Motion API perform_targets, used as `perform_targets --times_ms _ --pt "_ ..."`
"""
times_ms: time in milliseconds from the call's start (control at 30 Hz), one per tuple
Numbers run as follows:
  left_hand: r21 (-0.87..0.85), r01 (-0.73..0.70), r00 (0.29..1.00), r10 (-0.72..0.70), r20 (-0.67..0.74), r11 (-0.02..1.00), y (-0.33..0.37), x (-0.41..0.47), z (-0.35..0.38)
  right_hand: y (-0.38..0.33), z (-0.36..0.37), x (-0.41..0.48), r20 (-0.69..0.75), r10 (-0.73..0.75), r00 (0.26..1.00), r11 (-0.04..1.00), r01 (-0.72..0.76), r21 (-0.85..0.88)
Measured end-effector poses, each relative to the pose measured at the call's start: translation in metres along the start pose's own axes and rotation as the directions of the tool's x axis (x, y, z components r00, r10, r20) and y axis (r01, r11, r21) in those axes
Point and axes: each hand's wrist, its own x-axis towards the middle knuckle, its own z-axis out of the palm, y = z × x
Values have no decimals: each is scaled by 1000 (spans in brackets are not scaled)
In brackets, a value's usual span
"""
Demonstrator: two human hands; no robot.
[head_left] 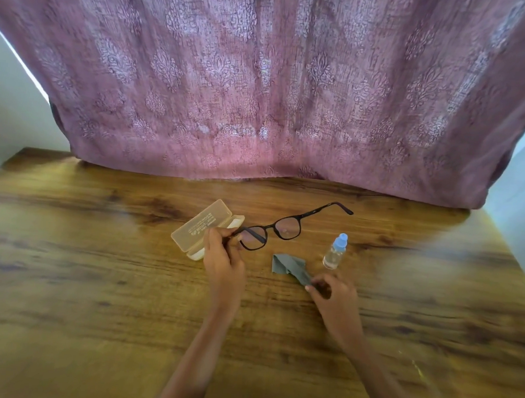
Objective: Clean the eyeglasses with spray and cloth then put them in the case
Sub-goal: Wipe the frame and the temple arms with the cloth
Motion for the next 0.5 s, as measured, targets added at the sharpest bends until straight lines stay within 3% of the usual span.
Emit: perform_targets --times_ms 133,200,333,500 --pt "-4 10 1000 -10 -21 1000 4 -1 -5 -23 -6 -2 -22 -83 996 995 84 59" --pt "-32 22 1000 -23 -21 999 6 -2 -7 -38 -11 -5 -29 -81 996 975 85 206" --pt "-63 29 1000 -29 -1 998 12 -1 -12 -76 -23 -4 -9 35 999 817 -23 576" --pt "-113 3 999 3 49 994 23 -3 -19 -117 -30 -4 -82 -1 997 683 60 728"
